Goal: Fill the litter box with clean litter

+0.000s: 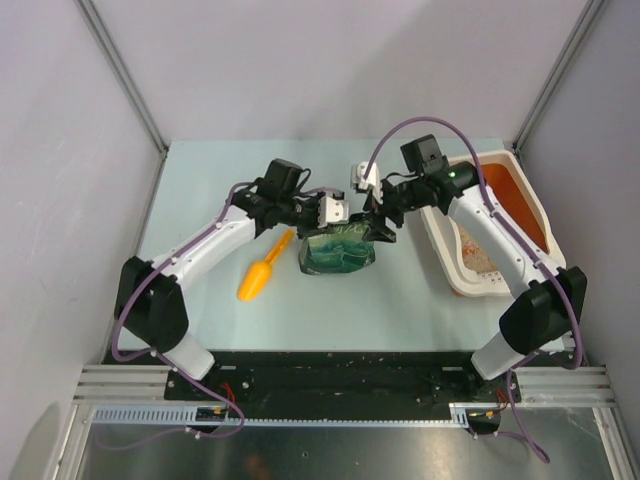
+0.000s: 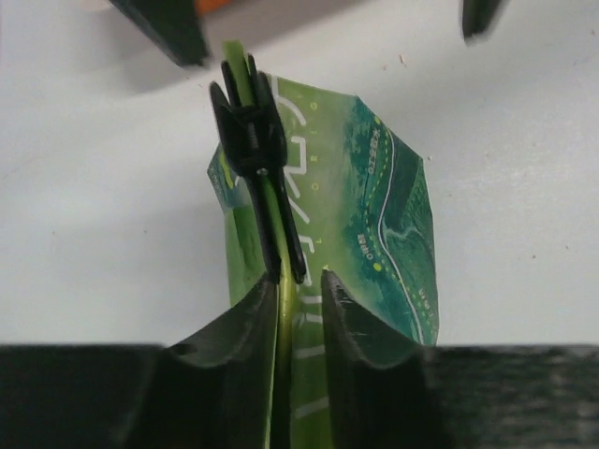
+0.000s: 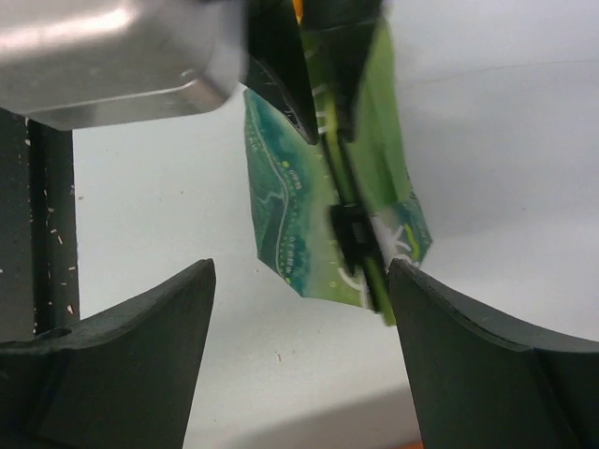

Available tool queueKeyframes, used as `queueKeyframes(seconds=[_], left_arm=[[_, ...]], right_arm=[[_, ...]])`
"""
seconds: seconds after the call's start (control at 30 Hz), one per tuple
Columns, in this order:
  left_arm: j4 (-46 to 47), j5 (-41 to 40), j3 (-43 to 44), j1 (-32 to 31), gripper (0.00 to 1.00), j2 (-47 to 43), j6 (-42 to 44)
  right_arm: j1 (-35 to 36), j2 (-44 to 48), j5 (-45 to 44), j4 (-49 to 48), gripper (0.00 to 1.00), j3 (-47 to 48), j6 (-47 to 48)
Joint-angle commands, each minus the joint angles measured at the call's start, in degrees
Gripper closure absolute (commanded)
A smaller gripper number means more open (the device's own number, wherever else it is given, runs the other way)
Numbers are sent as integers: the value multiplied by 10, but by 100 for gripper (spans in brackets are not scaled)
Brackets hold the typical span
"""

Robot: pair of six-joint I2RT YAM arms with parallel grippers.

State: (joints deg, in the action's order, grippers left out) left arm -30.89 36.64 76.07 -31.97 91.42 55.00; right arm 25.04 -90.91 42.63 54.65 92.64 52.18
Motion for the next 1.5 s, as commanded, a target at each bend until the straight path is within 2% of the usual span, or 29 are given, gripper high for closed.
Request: queueKeyframes(seconds=[0.0,0.1,0.33,0.4,0.5,0.53,0.6,0.87,1.13,1.17,1.2,1.23,1.33,1.47], left_arm=[[68,37,-5,1,59,-27,-78],[90,26,-22,2,53,-49,-115],[102,55,-40,32,51,-85,-212],[102,41,-40,37,45,-91,-234],[102,28,-24,59,38,-89,-341],[102,28,-22,65,38,-90,-355],[102,23,-22,77,37,-91,-382],[103,-6,-37,82,37,-100,-383],[102,-1,-28,82,38,-92,-383],[102,0,-28,82,38,-90,-383],[102,-2,-27,82,38,-89,-383],[103,-2,-26,82,38,-87,-383],[102,-2,-23,82,38,-84,-387],[102,-3,-22,82,38,-83,-387]], right_arm=[[10,32,-28,-84,22,-39,-11],[5,26,-7,-104,22,-33,-27],[6,3,-4,-93,25,-4,-9],[7,-9,-6,-82,26,4,10],[6,-26,-9,-73,29,11,22],[6,-29,-9,-68,33,15,26],[7,-40,-8,-59,36,26,36],[10,-63,-12,-31,46,38,56],[24,-60,-28,-33,76,36,68],[25,-59,-31,-38,80,36,64],[25,-56,-31,-39,91,36,63],[25,-52,-33,-55,94,34,57],[18,-22,-34,-117,100,17,17],[6,-13,-19,-98,100,48,1]])
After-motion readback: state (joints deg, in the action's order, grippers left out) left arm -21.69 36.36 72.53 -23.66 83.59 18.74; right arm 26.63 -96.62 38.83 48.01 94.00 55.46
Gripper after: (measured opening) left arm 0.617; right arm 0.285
